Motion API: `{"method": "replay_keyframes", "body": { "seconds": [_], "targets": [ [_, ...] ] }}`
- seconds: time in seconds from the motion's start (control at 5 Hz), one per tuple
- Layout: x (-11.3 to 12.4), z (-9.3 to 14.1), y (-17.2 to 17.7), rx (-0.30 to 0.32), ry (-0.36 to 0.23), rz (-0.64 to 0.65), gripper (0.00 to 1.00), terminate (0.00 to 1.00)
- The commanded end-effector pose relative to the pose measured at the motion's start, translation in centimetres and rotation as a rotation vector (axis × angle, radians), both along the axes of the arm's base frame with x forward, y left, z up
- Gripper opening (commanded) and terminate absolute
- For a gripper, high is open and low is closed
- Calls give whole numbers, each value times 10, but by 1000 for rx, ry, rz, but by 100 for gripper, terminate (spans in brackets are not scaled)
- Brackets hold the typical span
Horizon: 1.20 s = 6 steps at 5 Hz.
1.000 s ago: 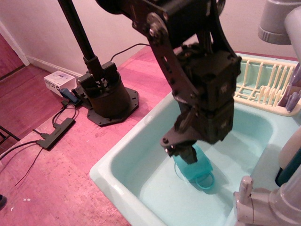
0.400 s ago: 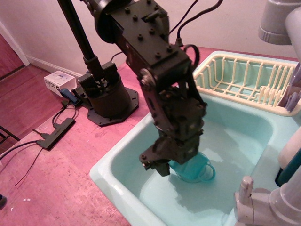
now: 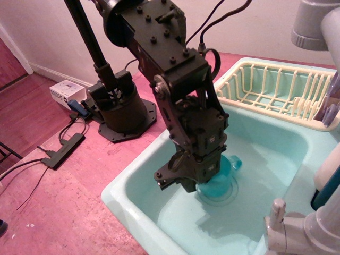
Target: Flip cup upright
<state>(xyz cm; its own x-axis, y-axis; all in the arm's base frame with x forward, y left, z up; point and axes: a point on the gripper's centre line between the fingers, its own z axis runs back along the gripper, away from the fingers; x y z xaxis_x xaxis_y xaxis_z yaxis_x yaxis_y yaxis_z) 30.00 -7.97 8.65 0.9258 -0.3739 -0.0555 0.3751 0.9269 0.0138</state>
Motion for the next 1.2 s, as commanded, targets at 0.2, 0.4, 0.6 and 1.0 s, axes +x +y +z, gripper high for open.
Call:
{"method": "replay_keyframes", "body": {
  "seconds": [0.2,0.4,0.6,1.0],
  "targets": [
    [8,52,4,172,-116,-133,100,0],
    [5,46,-4,146,-116,-109,100,0],
    [8,45,-6,136,-114,-111,100,0],
    [-1,110,14,210,-129,-15,100,0]
  ]
}}
